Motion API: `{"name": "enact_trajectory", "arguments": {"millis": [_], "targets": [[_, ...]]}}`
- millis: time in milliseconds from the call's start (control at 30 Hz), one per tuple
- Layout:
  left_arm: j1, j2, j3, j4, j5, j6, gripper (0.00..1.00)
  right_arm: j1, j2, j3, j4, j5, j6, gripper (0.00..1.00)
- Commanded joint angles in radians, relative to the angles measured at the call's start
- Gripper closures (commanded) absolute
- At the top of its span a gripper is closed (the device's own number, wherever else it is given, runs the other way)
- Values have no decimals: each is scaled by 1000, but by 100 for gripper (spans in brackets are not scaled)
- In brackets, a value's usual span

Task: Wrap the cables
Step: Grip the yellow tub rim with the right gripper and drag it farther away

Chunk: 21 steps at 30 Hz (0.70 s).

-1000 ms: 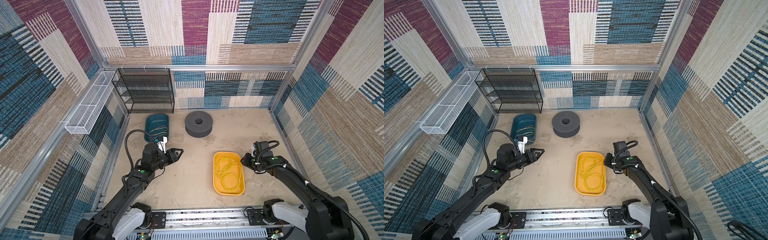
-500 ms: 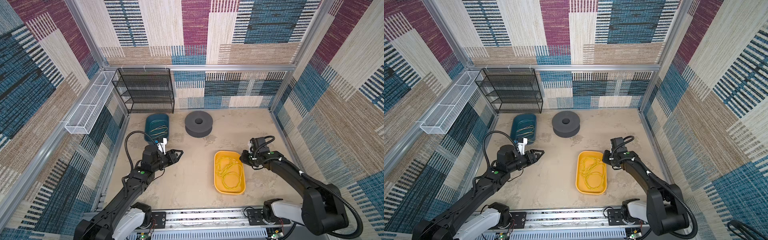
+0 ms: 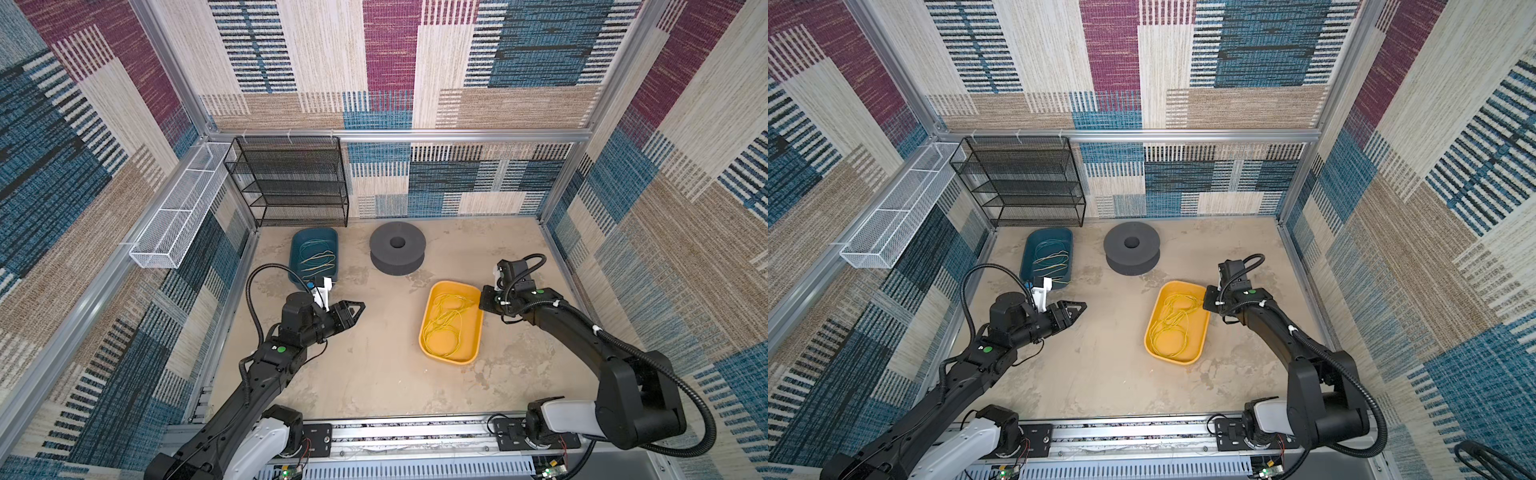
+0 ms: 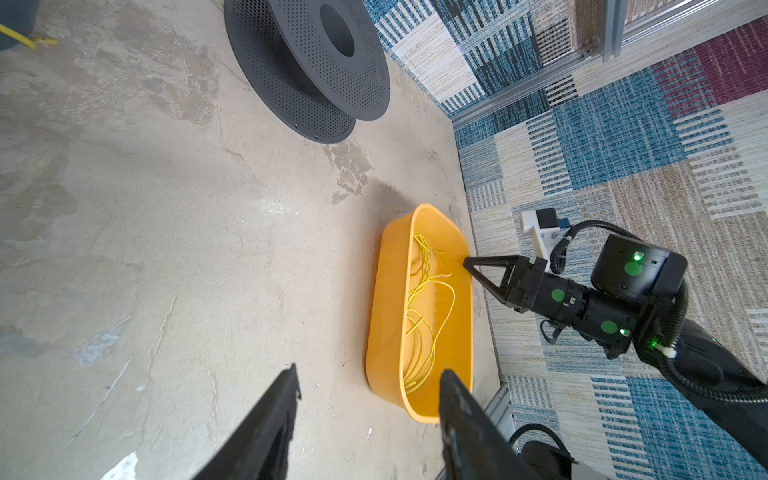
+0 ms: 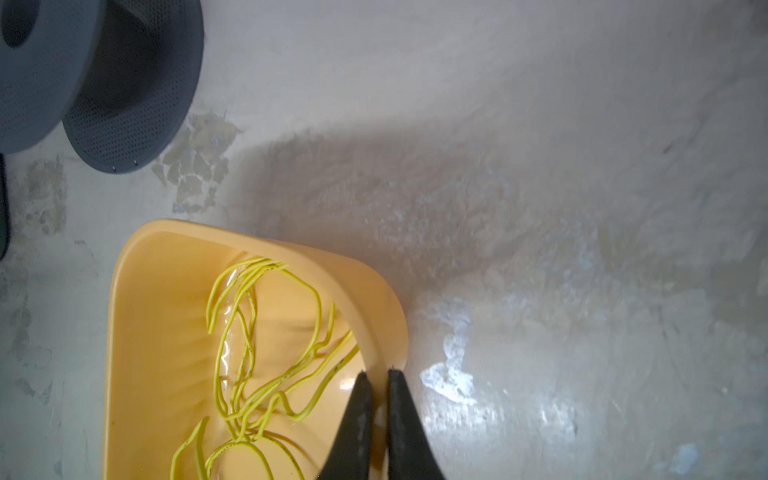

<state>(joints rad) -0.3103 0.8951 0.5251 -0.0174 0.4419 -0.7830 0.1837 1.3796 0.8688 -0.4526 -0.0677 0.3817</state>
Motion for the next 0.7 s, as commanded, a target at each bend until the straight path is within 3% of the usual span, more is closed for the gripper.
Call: {"name": "enact_trajectory", "arguments": {"millis": [0, 133, 333, 667], "targets": [[-1, 2, 27, 0, -22, 25, 43, 0, 107, 97, 127, 75, -137, 100], [-1, 40, 70, 27, -47, 8, 44, -8, 311, 290, 160, 148, -268, 100], [0, 93, 139, 36, -18, -11, 44, -39, 596, 597, 116, 118, -401, 100], [0, 147, 205, -16, -29, 37, 44, -149, 835, 1016, -12, 78, -534, 100]]}}
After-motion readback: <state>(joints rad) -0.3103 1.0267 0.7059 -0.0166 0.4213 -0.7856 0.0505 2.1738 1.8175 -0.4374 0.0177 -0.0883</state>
